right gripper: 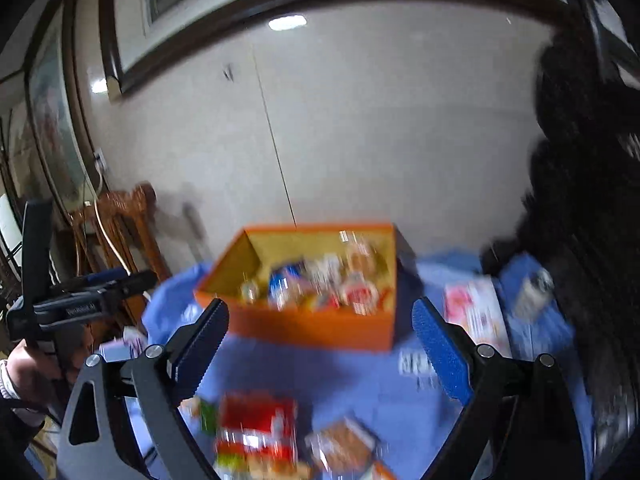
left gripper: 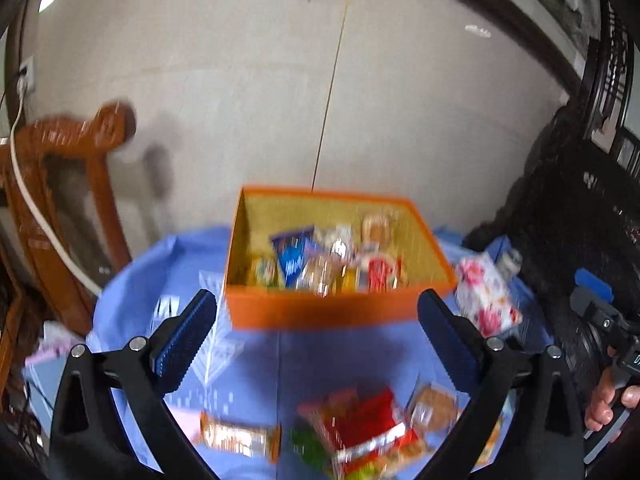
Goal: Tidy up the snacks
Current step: 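Move both tools back over the remaining snacks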
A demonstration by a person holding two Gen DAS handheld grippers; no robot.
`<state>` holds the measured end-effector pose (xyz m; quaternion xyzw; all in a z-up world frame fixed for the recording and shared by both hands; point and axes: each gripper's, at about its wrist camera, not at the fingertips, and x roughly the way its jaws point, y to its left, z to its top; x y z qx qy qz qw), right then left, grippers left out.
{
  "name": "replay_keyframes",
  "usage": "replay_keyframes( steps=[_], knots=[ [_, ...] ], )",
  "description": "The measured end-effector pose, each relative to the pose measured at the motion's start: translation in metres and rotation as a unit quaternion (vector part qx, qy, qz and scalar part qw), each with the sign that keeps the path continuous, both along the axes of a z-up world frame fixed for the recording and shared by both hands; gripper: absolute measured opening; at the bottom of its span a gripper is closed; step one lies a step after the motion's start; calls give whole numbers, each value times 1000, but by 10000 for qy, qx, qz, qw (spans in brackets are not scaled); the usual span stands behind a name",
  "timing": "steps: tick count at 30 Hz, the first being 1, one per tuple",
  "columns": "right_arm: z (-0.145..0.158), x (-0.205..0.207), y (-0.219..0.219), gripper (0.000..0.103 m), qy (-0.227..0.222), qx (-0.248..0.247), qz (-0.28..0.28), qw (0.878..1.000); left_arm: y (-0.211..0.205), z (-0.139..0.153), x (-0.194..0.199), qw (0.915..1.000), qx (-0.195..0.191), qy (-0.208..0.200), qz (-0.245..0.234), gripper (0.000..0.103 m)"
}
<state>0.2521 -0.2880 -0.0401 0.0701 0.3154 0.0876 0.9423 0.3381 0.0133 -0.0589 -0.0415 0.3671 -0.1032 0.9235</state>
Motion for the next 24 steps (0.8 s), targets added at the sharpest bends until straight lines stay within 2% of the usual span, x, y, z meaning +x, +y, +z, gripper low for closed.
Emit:
replay_keyframes(
  steps=[6,9,12,16,24],
  knots=[
    [-53,-50,-13,93,648,5,-487,9967,-1,-31,-53,9994,-72,325,73,99],
    [-86,-69,-20,93,1150,-21,-786,9902,-5,-46,-77,9989,2,473,36,99],
    [-126,-83,-31,93,1794,83,-1152,9770,-7,-57,-94,9981,116,613,-25,99],
    [-162,-89,-42,93,2347,167,-1544,9596,-6,-67,-112,9967,165,797,-60,99],
    [-209,-87,-43,73,2902,-103,-1793,9399,-7,-71,-126,9954,129,944,-94,99]
  ],
)
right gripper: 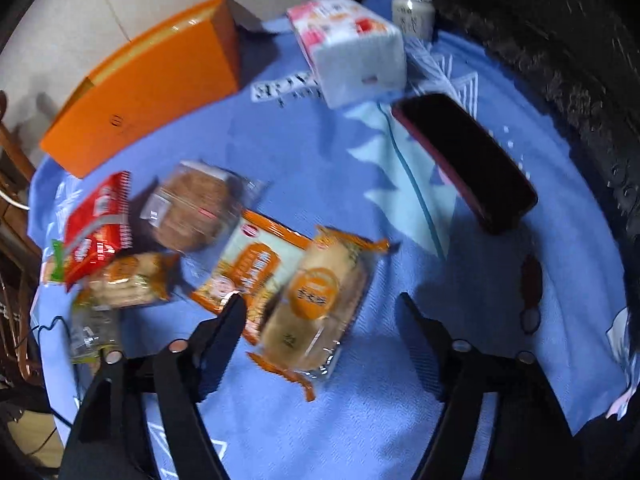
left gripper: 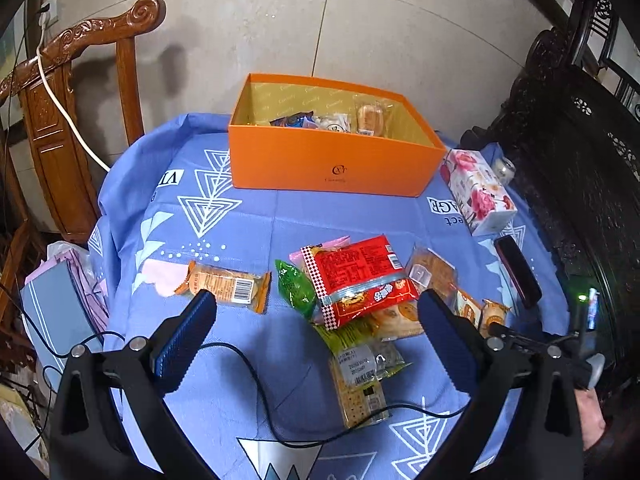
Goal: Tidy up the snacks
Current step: 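Move both tools back over the remaining snacks, then grasp the long biscuit stick pack with the right tool while the left tool grasps the red striped bag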
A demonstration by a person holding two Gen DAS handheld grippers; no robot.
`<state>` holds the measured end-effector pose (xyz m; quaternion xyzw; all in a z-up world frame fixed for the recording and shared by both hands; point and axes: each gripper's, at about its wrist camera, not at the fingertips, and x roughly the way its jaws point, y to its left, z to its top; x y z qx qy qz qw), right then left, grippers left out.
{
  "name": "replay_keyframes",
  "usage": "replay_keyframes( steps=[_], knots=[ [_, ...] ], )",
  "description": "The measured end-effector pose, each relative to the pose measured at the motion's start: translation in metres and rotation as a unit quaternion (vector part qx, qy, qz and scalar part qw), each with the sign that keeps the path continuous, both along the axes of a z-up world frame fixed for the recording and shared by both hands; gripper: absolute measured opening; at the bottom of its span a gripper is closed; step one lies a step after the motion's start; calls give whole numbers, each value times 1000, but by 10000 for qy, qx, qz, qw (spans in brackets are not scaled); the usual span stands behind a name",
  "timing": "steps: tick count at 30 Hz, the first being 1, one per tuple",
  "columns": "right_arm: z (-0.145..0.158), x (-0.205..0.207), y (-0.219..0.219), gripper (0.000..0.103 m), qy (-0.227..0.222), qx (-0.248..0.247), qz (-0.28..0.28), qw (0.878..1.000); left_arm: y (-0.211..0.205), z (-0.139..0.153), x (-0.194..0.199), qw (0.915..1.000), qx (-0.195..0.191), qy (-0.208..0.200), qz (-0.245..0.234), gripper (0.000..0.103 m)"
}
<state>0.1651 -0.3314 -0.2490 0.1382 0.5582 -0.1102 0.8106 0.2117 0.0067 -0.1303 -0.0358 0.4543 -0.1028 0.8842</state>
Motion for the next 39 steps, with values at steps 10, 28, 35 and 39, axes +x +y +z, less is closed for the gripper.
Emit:
replay_keyframes(
  steps=[10,28,35,39],
  knots=[
    [-28,13,4,47,253,-449,128,9986,-4,-7,1,9998,178,98,1,99],
    [44,-19,27,23,-547,555,754,9941,-69,-70,59,9579,1419,-391,-2467,99],
    [44,-11,37,23,-441,682,881,9928,-86,-108,81,9230,1486,-147,-3545,99],
    [41,-9,41,23,-365,693,876,9931,-93,-120,81,9073,1582,-103,-3895,99]
  ],
)
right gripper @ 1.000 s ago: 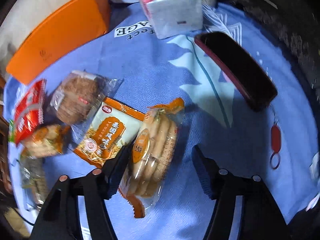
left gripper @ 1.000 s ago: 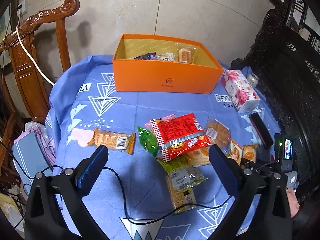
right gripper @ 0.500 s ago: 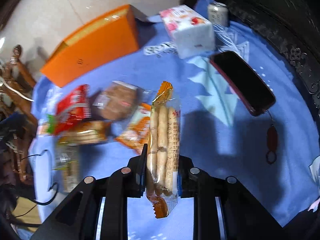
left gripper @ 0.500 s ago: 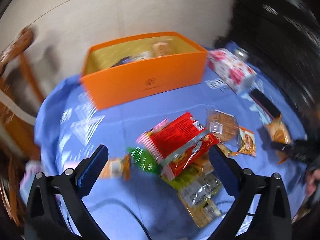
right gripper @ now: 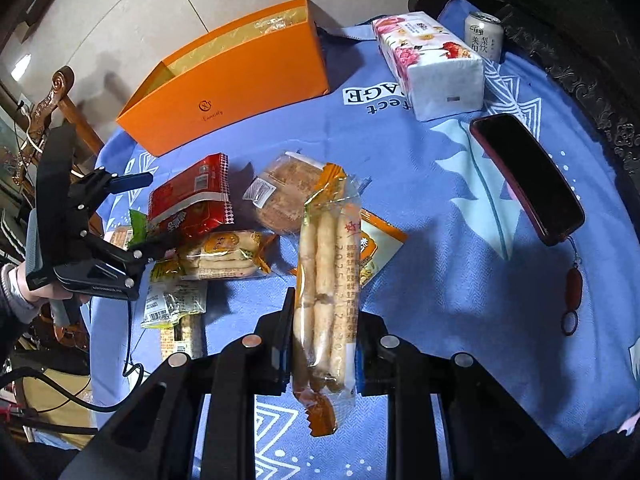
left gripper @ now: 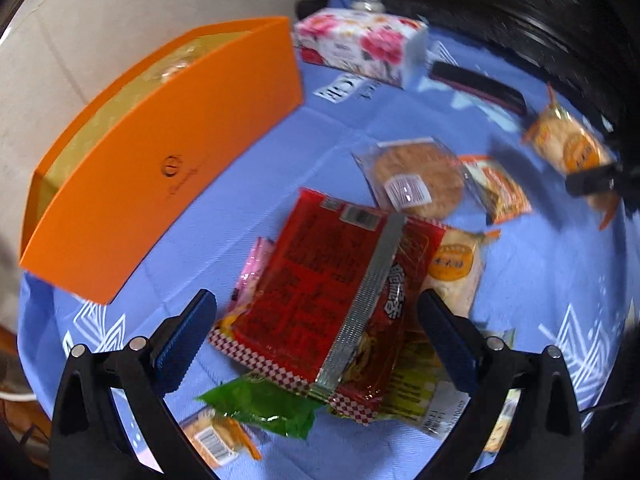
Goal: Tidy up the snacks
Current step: 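Grasp the long biscuit stick pack with the right tool while the left tool grasps the red striped bag, then carry both packs over the orange box and open both tools to drop them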
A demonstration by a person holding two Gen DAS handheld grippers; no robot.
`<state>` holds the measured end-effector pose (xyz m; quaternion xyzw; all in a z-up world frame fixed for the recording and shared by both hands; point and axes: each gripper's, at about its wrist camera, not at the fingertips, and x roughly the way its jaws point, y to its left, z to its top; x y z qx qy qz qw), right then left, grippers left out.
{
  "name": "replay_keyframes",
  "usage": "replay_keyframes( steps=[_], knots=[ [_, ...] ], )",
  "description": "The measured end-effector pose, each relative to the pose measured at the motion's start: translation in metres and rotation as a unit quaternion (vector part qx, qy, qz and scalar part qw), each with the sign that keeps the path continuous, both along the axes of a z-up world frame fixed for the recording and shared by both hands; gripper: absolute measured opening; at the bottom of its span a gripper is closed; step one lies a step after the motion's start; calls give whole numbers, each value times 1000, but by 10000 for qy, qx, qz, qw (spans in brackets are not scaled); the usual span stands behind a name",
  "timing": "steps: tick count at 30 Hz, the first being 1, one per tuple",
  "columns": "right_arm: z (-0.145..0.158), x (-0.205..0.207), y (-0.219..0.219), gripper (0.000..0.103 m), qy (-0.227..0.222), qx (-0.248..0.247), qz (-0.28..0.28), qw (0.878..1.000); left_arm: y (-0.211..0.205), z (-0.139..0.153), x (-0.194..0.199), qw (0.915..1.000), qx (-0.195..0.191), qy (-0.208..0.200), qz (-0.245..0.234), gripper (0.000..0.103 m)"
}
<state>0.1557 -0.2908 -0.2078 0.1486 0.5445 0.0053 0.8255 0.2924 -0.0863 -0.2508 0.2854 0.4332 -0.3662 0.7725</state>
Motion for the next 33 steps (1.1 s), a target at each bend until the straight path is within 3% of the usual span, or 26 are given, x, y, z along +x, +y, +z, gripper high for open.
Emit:
replay_keyframes(
  steps=[3,6,11,17,23,33],
  knots=[
    [-2,3,2,23,21,31,14,10000,-2,-5,3,9999,-89,61,-47,99],
    [-4,5,5,23,26,53,58,10000,-4,-8,4,9994,-252,217,-35,83],
    [-8,6,3,23,116,72,-15,9999,-5,-6,-6,9994,-340,91,-29,66],
    [-3,3,3,23,43,64,-57,10000,5,3,-16,9962,-662,202,529,65],
    [10,-2,8,23,-150,24,-2,9999,12,23,-27,9929,-614,13,1014,65],
    [37,-6,23,23,-493,-45,229,9985,34,78,-42,9752,-853,-307,2018,65]
  ],
)
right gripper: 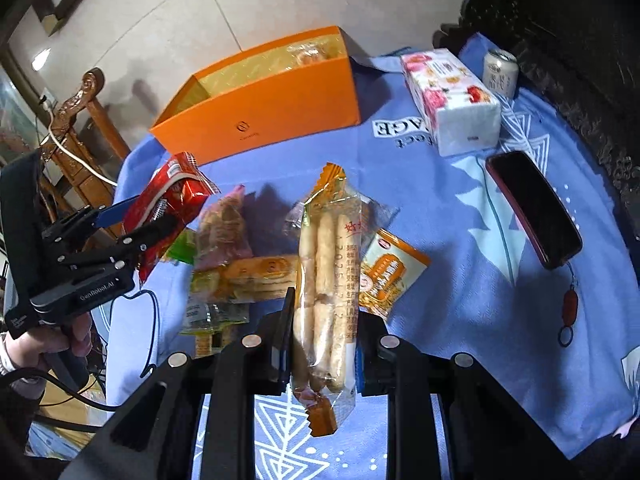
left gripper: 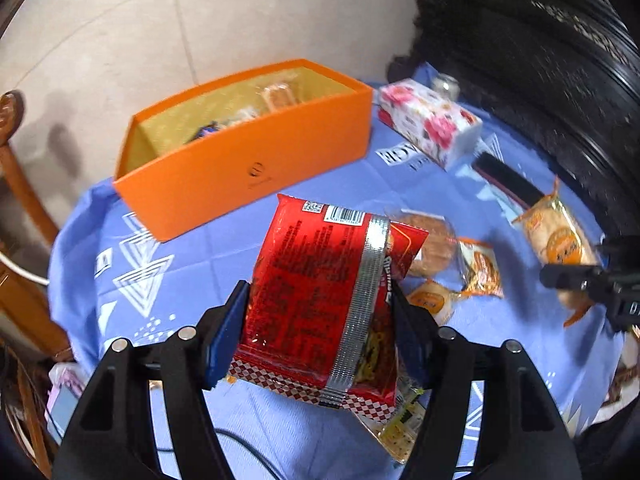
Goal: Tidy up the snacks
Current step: 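Carry both packs over the orange box and open both tools to drop them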
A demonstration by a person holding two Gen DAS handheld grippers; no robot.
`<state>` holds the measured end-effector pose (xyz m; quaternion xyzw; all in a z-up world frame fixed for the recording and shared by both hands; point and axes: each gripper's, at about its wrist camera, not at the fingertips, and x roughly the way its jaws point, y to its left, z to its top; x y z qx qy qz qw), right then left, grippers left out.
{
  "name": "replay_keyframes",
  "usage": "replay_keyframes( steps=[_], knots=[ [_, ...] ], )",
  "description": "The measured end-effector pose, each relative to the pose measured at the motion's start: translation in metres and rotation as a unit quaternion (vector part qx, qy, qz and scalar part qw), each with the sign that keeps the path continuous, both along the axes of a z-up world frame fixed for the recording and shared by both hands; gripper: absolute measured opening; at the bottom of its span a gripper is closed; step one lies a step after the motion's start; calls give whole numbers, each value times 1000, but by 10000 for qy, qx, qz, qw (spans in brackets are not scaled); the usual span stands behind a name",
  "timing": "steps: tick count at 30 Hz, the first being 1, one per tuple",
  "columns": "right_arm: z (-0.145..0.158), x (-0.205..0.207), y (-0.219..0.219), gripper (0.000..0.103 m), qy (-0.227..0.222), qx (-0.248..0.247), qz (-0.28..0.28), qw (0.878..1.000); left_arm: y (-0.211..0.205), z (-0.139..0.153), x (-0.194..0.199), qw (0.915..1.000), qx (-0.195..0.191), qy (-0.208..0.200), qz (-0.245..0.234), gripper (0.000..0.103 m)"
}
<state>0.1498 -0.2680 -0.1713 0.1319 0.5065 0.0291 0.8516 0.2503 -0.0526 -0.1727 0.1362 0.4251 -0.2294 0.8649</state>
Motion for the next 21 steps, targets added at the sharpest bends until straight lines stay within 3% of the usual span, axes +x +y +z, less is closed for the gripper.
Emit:
replay_keyframes(
  steps=[12,21],
  knots=[
    [18,9,19,23,-243,50,245,9994,26,40,1,9970,-280,-170,701,65],
    [50,49,15,23,-618,306,202,9974,51,76,39,9885,-908,-160,1200,66]
  ],
)
